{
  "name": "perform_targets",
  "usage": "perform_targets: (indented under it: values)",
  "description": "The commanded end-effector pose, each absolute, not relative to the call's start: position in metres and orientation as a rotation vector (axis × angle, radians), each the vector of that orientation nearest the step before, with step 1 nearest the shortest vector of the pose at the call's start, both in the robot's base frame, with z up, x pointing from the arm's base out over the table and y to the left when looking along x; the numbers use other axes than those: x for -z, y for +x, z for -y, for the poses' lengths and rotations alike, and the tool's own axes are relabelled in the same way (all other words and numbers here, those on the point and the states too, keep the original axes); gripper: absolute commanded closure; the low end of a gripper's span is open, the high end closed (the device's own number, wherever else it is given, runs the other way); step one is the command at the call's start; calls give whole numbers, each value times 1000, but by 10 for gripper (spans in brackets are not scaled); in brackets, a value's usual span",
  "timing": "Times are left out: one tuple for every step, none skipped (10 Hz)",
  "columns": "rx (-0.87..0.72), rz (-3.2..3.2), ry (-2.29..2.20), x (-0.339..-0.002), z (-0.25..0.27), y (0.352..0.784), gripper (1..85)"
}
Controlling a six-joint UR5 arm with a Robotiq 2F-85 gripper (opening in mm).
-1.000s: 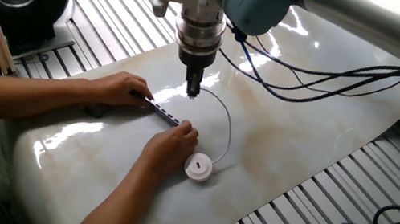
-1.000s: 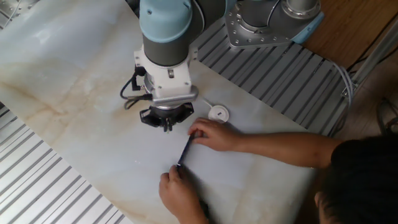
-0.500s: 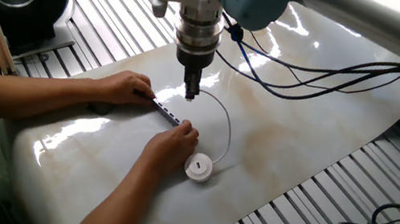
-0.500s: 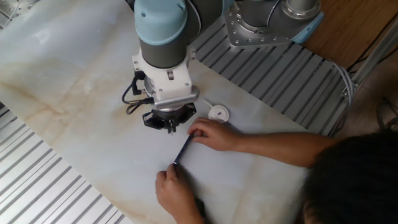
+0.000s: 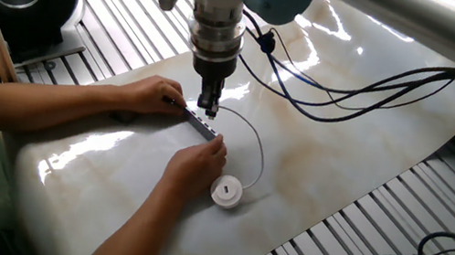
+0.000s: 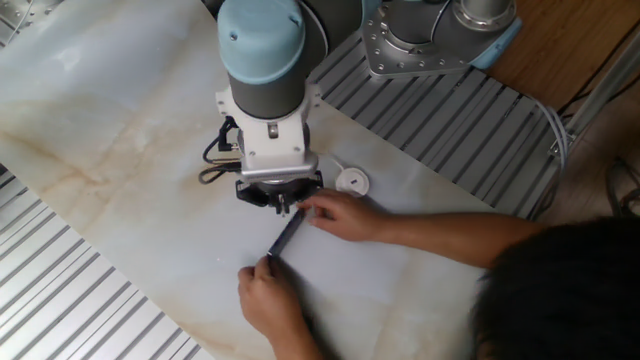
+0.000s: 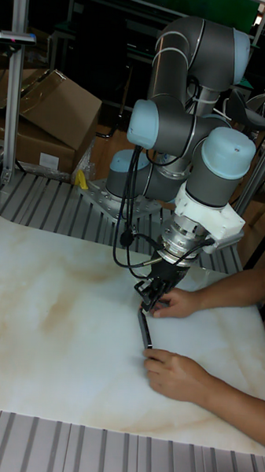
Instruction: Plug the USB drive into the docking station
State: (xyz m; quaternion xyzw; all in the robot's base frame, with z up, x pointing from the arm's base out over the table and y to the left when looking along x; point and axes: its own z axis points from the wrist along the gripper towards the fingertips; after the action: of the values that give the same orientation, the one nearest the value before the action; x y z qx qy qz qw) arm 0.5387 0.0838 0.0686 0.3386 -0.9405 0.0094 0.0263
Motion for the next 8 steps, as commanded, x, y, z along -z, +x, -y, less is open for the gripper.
perform_targets:
  values:
    - [15,3004,770,-69,-94,542,843]
    - [4,3012,750,-68,-92,544,843]
    - [6,3024,731,-66,-93,547,843]
    - [-5,3037,725,-65,-91,551,843]
    - [-30,3046,719,-64,-88,554,843]
    - [-31,3057,680,-63,-87,555,843]
    - [-31,3067,628,-63,-87,555,843]
    - [-20,3072,585,-62,-89,555,843]
